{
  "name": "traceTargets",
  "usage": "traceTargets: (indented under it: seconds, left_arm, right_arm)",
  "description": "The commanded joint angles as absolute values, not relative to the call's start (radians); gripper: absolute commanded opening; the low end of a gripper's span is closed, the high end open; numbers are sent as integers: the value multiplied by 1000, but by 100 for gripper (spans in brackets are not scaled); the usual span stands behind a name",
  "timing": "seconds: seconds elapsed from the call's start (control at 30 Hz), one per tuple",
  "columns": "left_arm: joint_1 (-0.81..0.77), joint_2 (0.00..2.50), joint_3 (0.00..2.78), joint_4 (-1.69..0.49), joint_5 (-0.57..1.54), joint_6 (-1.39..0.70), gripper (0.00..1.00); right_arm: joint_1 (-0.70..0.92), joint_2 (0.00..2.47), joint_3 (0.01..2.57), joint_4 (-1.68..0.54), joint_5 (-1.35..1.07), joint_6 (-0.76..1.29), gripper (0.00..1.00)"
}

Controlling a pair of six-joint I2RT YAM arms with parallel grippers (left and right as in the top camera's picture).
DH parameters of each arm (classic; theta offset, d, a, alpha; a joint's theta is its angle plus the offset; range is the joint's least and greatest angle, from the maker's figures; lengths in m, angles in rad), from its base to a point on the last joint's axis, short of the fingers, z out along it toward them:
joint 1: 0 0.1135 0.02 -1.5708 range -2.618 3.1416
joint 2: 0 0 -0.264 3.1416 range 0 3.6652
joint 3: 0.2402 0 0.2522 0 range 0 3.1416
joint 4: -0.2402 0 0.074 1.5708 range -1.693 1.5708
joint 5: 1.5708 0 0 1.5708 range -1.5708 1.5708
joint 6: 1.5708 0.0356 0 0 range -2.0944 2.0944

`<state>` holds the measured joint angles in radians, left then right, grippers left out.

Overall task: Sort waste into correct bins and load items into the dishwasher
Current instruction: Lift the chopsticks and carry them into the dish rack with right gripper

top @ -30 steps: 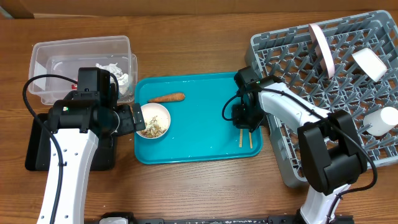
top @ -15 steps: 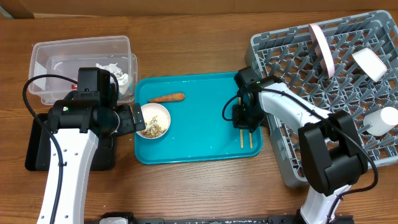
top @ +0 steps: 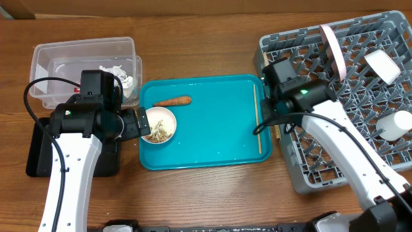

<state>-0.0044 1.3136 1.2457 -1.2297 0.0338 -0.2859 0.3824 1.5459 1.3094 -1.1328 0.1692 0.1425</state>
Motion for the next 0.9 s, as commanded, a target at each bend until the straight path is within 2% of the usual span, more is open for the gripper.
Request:
traceTargets:
  seconds: [0.0,0.23,0.3,0.4,0.63,0.77,0.87]
  left_arm:
    - [-1,1304,1240,-1229,45,-295,100]
    - [-1,1304,1240,-1230,44,-292,100]
    - [-1,1304,1240,-1229,44,-292,100]
    - [-1,1304,1240,-1229,45,-292,100]
    - [-1,1304,1240,-1230,45,-292,100]
    - [-1,1304,1240,-1230,45,-292,100]
    - [-1,1304,1240,-1230,45,-292,100]
  right_arm:
    - [343,1546,1323,-1148,273,46,4]
    - [221,1549,1282,-1147,265,-24,4]
    - [197,1549,1270,-1158,209,-99,4]
    - [184,1549,1261,-1168,125,-169,4]
    - [184,1550,1261,-1192,110,-188,5]
    - [184,1550,1259,-1196,110,-187,16]
    - [184,1550,1256,-1196,110,-186,17]
